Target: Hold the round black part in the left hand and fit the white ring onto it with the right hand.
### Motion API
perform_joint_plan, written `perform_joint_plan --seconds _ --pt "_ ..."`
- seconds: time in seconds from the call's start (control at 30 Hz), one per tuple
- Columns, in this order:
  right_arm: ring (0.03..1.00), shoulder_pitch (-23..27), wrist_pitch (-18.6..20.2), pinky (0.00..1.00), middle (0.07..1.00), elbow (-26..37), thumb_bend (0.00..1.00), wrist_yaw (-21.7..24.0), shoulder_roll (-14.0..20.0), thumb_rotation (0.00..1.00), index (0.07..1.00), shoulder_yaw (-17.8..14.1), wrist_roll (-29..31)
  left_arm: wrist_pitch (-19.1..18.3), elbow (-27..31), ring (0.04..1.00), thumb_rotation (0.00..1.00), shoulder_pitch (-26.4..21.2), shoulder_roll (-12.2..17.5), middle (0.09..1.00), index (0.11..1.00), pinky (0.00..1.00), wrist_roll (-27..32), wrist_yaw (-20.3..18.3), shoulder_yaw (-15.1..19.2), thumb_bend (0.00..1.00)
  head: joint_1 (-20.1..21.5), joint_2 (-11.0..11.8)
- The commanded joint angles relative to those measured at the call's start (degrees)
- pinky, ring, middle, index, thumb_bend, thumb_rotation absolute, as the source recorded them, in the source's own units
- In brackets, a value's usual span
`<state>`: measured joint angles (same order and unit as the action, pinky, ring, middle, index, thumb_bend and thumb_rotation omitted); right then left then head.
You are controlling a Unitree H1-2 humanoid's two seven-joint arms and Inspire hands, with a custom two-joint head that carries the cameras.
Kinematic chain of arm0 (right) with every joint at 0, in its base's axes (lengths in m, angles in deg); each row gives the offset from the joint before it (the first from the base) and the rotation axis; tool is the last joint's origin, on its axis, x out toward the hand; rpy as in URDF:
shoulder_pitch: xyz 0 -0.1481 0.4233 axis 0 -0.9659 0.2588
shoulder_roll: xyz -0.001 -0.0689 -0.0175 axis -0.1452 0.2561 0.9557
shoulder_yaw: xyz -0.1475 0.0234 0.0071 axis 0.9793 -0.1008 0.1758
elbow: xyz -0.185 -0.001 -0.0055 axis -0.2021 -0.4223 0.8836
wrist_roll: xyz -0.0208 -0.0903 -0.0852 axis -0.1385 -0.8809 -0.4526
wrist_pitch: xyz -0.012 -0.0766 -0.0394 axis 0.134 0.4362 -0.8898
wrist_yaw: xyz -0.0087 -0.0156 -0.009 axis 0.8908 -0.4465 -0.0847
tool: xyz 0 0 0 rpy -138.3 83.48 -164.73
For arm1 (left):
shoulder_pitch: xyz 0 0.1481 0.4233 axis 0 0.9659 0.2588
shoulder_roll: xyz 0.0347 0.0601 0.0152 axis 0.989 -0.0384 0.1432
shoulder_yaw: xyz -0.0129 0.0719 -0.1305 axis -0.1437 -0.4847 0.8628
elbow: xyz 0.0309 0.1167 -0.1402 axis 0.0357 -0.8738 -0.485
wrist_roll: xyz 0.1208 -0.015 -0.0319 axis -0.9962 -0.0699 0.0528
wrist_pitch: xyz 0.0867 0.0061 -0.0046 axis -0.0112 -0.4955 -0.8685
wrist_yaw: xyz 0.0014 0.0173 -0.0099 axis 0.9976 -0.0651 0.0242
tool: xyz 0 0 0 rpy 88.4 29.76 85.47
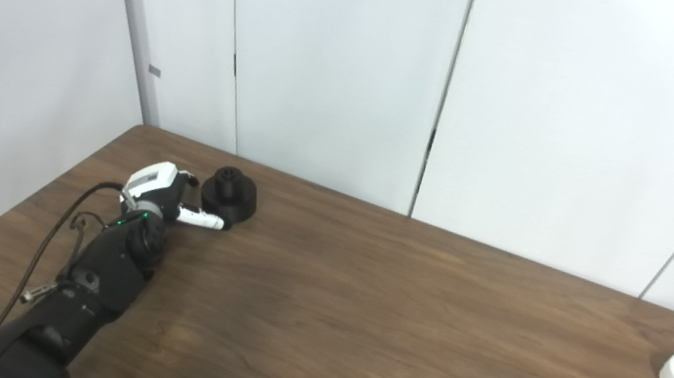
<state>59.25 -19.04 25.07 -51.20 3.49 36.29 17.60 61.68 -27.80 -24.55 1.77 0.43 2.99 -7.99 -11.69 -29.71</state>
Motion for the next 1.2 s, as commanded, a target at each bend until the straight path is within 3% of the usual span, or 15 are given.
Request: perform_joint_plan --seconds 0.0,0.23,0.8,1.17 --pt "0.958 0.55 -3.25 1.0 0.918 0.89 0.53 0.0 0.14 1.0 0.893 -0.14 0.05 1.24 -0.62 1.0 0.48 -4.27 0.5 0.953 0.841 1.0 -0.01 1.83 -0.17 1.0 0.04 -0.04" --pt "0.959 0.4 -3.08 1.0 0.916 1.51 0.54 -0.52 -0.35 1.0 0.885 0.26 -0.89 3.3 -2.13 0.999 0.47 -5.53 0.09 0.949 0.847 1.0 0.31 2.54 -1.03 1.0 0.35 -0.1" --pt "0.948 0.09 -4.03 1.0 0.902 1.42 0.54 -0.11 -0.24 1.0 0.855 0.72 -1.1 3.5 -2.17 1.0 0.46 -6.55 -0.69 0.954 0.847 1.0 1.59 2.63 -1.81 1.0 0.53 -0.03" --pt "0.938 0.17 -4.11 0.98 0.888 0.82 0.56 -0.14 0.11 1.0 0.836 0.48 -1.34 4.23 -7.03 0.994 0.45 -7.28 -3.65 0.941 0.826 1.0 4.88 8.25 1.69 1.0 0.69 0.15"
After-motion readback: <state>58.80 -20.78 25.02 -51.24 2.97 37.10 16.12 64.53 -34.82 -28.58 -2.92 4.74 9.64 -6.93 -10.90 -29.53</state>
